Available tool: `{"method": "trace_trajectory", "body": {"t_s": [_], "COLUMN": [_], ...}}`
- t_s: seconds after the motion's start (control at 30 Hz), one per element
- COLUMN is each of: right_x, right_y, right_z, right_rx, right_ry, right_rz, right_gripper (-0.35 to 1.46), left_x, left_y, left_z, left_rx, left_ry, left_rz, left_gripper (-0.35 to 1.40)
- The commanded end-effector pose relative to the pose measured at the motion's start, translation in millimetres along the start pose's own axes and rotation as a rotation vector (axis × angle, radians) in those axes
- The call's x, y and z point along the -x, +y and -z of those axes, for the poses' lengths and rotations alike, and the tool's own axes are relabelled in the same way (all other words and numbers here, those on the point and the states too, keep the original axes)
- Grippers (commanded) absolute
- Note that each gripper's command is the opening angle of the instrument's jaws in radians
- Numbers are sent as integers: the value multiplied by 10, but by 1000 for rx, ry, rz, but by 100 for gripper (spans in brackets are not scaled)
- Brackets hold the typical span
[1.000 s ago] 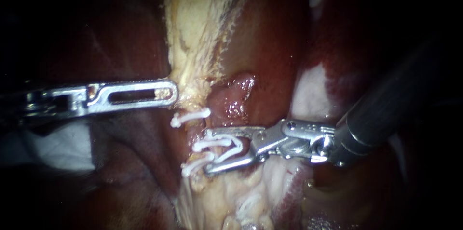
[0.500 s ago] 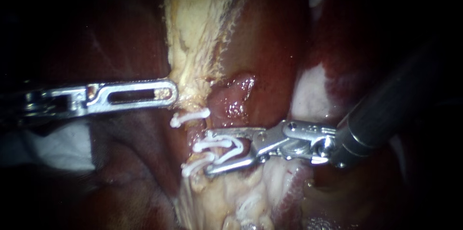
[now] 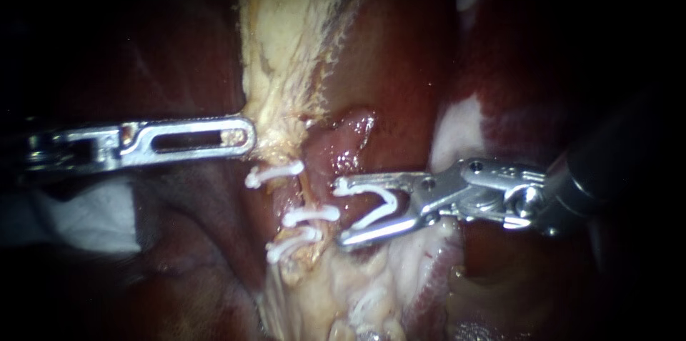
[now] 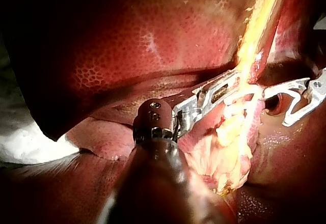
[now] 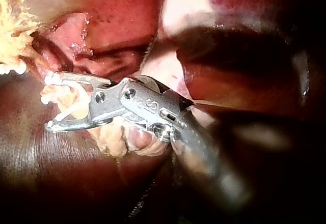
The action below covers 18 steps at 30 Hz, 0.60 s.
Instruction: Clipping second clip right tube
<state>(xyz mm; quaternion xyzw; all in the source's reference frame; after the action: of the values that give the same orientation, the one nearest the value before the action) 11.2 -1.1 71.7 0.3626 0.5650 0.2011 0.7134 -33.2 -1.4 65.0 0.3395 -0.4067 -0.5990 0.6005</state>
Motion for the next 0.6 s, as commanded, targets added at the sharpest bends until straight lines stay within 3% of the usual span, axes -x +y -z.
{"method": "trace_trajectory", "body": {"t_s": [0.03, 0.4, 0.6], "right_x": [-1, 0, 8], "right_y": [1, 10, 17], "right_z": [1, -5, -17], "right_rx": [1, 8, 13], "right_ry": [1, 2, 1], "right_rz": [0, 0, 6], "right_gripper": [59, 59, 59], "left_x": [-1, -5, -7], "left_y": [-2, -12, -18], "left_z": [0, 3, 4], "left_rx": [0, 2, 0], "left_ry": [0, -2, 0], "left_rz": [1, 3, 4], "left_gripper": [-35, -35, -35]}}
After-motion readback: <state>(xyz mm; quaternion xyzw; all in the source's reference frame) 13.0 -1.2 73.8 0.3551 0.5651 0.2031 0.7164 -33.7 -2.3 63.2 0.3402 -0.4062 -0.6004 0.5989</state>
